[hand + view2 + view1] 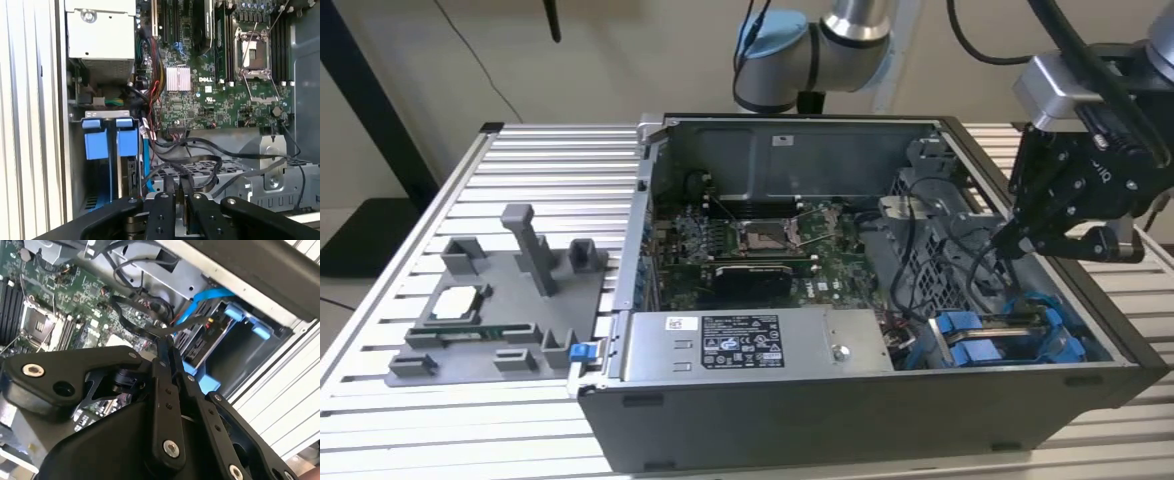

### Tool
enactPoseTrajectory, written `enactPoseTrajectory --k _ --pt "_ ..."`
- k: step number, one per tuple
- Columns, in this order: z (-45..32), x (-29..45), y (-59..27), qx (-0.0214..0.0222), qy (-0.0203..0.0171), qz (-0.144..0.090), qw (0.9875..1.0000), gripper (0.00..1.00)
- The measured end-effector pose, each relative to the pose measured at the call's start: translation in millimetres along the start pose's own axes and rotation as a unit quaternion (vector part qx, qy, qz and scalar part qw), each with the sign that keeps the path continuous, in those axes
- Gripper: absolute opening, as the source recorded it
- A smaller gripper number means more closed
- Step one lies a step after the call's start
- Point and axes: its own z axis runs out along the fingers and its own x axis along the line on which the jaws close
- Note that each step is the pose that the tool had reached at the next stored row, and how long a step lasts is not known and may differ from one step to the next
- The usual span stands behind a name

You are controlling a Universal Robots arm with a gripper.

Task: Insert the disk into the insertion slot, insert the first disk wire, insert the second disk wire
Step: 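Insert the first disk wire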

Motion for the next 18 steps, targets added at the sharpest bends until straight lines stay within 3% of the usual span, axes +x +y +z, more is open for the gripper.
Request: enactPoseTrajectory --k 2,7,9,11,18 --pt "0.2 0.4 4.0 0.0 0.0 0.0 1.0 0.0" --pt "0.2 0.4 4.2 0.0 0.0 0.0 1.0 0.0" --pt "0.3 0.3 4.3 0.0002 0.0029 0.0 1.0 0.0" --pt "0.9 0.6 4.2 0.0007 0.0121 0.001 0.9999 0.0" --pt "2.4 0.9 4.3 0.0032 0.0525 0.003 0.9986 0.0"
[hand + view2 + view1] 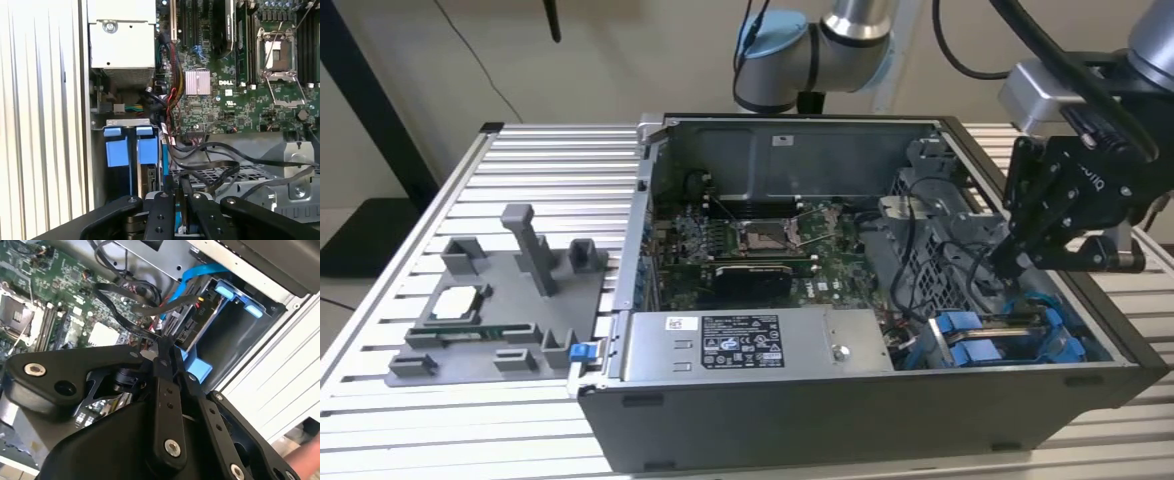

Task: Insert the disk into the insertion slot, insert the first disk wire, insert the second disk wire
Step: 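Insert the first disk wire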

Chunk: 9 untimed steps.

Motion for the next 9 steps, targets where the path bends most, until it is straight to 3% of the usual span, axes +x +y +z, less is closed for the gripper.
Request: enactPoseTrajectory --k 4,7,9 --pt "1.7 0.2 0.0 0.0013 0.0211 0.001 0.9998 0.0" --pt "4.8 0.6 0.0 0.0018 0.0302 0.001 0.9995 0.0" --pt "6.9 0.8 0.1 0.002 0.0326 0.002 0.9995 0.0"
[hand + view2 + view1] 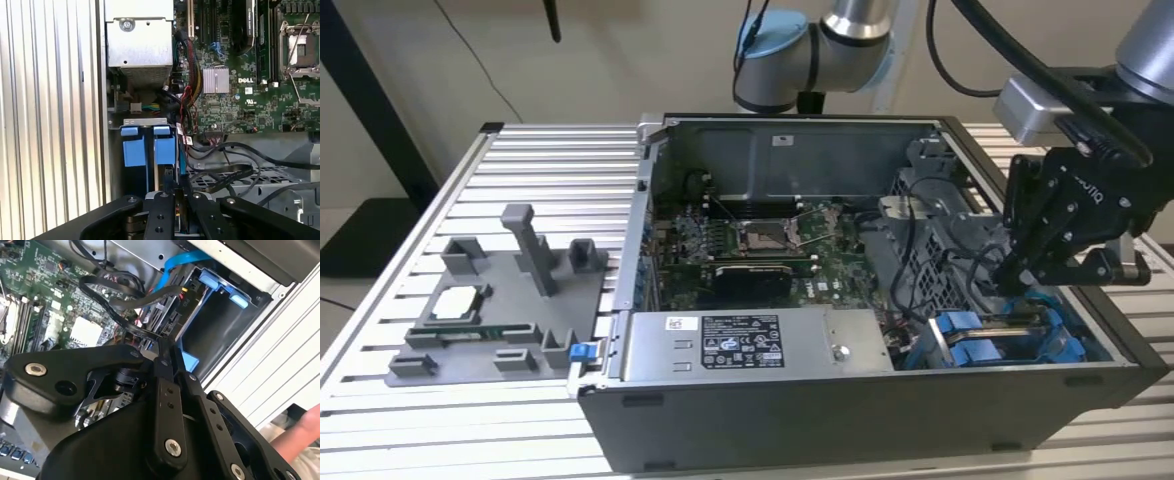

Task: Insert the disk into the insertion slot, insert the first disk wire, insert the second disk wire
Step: 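Insert the first disk wire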

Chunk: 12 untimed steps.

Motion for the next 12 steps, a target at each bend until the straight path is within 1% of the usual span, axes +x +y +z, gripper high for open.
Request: enactPoseTrajectory --k 2,12 --pt "1.0 0.1 0.5 0.0001 0.0004 0.0 1.0 0.0" --pt "2.6 0.2 0.8 0.0001 0.0002 -0.001 1.0 0.0"
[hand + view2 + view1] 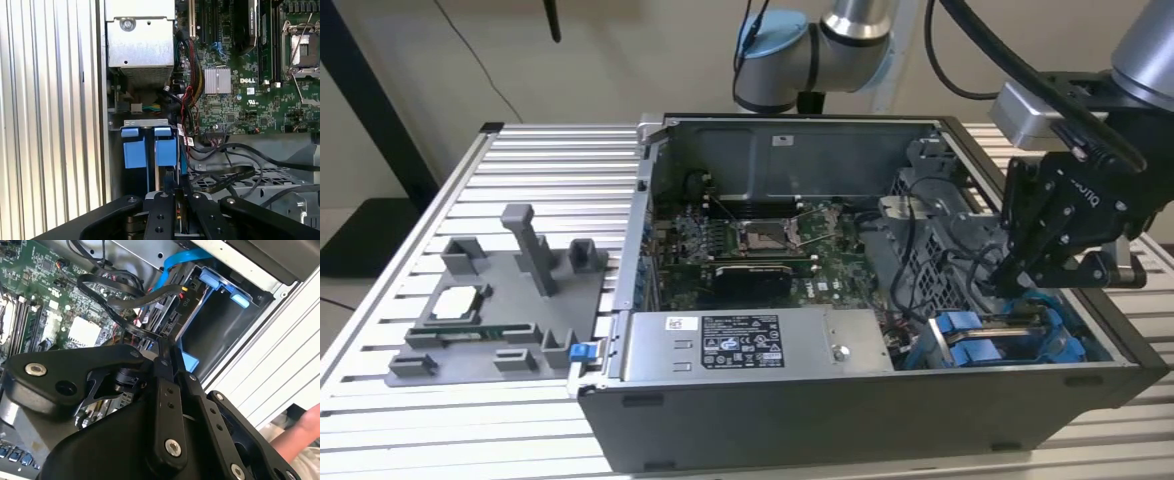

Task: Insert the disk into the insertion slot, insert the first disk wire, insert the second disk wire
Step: 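Insert the first disk wire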

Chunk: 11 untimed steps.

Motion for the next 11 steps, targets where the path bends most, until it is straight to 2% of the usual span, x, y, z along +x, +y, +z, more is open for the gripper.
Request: enactPoseTrajectory --k 4,11 --pt "4.6 0.4 1.0 0.0006 0.0001 0.0 1.0 0.0" --pt "13.7 2.7 1.0 0.008 -0.0002 -0.003 1.0 0.0"
